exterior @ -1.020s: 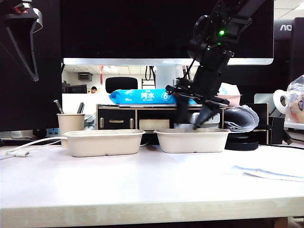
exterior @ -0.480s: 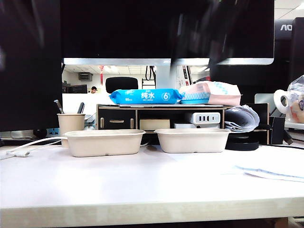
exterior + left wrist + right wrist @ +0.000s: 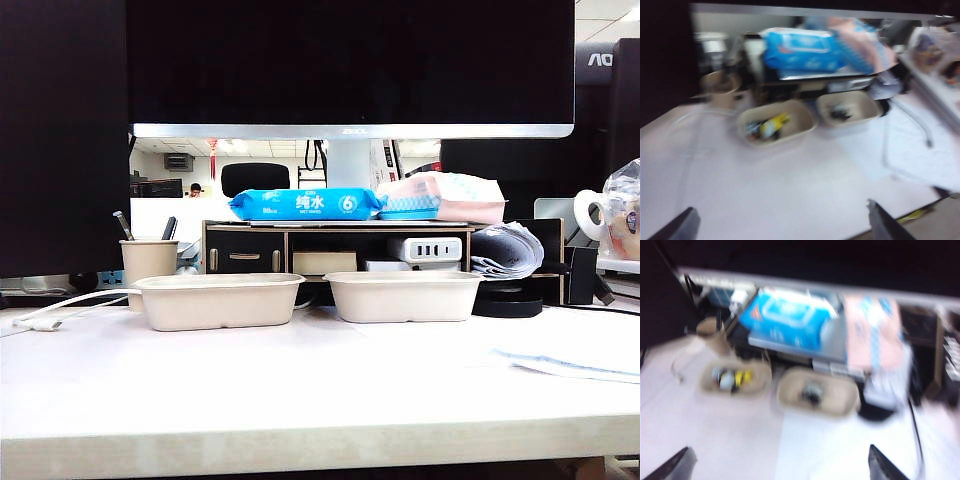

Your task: Put the dolls with similar sizes into the same paper box, while dolls with different sizes go into separate paper boxes.

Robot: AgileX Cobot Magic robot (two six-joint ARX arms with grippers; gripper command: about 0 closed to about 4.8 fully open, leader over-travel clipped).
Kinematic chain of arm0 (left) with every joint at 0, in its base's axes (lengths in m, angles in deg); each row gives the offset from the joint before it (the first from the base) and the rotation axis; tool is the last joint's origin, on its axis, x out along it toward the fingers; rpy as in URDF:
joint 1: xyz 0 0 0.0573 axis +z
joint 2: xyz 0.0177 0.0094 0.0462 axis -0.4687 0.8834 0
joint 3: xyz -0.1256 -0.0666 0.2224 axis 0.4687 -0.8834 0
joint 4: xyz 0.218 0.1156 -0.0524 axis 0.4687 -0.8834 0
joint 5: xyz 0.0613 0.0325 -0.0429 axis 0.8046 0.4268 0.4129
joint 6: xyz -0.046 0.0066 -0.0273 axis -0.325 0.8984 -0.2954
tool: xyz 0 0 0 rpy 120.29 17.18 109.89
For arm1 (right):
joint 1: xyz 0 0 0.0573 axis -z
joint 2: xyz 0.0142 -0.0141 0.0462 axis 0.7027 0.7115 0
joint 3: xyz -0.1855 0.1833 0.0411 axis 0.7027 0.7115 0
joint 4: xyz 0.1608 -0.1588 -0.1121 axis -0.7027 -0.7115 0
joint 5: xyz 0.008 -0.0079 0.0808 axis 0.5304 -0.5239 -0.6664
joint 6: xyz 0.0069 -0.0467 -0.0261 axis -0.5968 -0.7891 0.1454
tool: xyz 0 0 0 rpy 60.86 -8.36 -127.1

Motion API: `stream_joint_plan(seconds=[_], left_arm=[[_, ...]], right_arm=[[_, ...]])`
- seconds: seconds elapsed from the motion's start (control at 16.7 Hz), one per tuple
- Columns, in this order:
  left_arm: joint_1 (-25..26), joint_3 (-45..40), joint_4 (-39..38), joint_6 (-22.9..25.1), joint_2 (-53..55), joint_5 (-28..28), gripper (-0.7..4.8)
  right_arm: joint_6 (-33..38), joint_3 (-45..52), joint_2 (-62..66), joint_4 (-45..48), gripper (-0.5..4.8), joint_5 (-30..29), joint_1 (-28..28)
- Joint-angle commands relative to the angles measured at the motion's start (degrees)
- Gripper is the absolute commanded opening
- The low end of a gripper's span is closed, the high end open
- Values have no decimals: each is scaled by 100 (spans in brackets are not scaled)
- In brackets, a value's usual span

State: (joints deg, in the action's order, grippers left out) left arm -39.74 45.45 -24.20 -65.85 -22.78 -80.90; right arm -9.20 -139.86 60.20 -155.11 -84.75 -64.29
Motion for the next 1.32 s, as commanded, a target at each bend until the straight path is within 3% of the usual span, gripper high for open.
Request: stream_joint_plan(seconds=[0.06, 0.42, 0.6, 0.72, 0.84, 0.96, 1.08, 1.2, 1.26, 1.32], left_arm=[[11, -7, -575, 7, -780, 481, 479], [13, -24, -820, -269, -1858, 584, 479], [11, -284, -1314, -271, -2273, 614, 479], [11, -511, -1311, -225, -2455, 619, 479], [11, -1152, -1248, -219, -2686, 623, 479], [11, -2166, -496, 28, -2949, 621, 479], [11, -2907, 492, 52, -3016, 621, 479], [11, -3893, 2221, 452, -3016, 623, 479], [11, -4299, 2859, 688, -3014, 734, 479], [11, -4592, 3147, 817, -3014, 968, 479]], right_arm=[[44, 4, -1045, -776, 441, 236, -7], [551, 699, -3036, -1255, 416, 181, 13], [824, 2212, -4212, -1176, 416, 74, 101], [822, 3067, -4717, -822, 391, -192, 245], [769, 4271, -5222, 402, 385, -654, 407], [535, 5792, -5545, 2087, 385, -1145, 481], [535, 6891, -5582, 3141, 385, -1217, 485], [525, 8140, -5532, 4763, 384, -1130, 487], [520, 8559, -5532, 5480, 354, -892, 487], [520, 8815, -5519, 5949, 258, -704, 487]])
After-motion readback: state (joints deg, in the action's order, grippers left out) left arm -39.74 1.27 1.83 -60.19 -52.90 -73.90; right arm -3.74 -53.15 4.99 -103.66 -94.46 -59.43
